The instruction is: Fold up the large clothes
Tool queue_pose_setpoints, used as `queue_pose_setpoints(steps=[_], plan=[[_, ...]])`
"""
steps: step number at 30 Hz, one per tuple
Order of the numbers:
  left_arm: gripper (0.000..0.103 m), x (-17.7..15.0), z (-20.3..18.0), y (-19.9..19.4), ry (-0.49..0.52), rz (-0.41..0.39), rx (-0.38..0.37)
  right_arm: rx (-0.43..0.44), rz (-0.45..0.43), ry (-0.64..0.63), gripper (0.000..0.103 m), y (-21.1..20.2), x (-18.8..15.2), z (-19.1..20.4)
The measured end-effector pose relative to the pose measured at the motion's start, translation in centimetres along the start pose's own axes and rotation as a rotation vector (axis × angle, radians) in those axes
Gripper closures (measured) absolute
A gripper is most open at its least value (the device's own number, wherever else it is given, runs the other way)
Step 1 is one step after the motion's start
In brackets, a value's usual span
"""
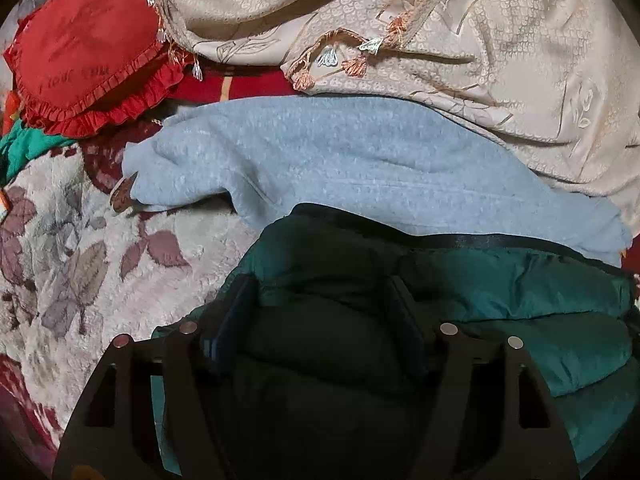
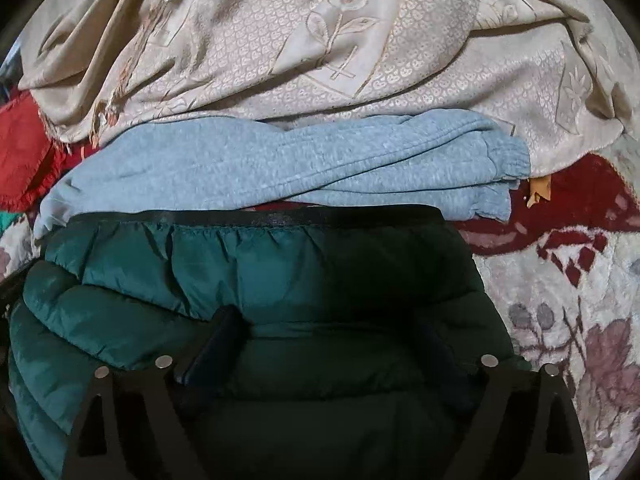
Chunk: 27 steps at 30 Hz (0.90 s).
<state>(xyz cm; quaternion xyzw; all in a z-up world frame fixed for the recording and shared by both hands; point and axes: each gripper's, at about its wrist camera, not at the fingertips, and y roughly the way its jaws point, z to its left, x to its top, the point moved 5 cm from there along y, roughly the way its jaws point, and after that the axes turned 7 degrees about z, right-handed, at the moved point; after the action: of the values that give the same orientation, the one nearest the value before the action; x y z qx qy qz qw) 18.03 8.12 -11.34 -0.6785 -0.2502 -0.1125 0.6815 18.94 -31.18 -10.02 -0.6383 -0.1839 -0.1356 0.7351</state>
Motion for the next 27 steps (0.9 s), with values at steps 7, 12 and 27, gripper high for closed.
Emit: queue_pose_setpoints(steps=[7, 12, 27], plan=[[0.027, 0.1, 0.3, 0.3, -0.069, 0.012, -0.049, 0.016, -0.013, -0.016, 0.008, 0.1, -0.2, 0.5], [0.023, 0.1, 0.1, 0.4, -0.042, 0.011, -0.027, -0.019, 0.002, -0.041, 0.007, 0.2, -0.1, 0.9], [0.023, -0.2, -0.2, -2.9, -0.02, -0.021, -0.016, 0.019, -0.24, -0.038, 0.008, -9.3, -2.4, 4.5]])
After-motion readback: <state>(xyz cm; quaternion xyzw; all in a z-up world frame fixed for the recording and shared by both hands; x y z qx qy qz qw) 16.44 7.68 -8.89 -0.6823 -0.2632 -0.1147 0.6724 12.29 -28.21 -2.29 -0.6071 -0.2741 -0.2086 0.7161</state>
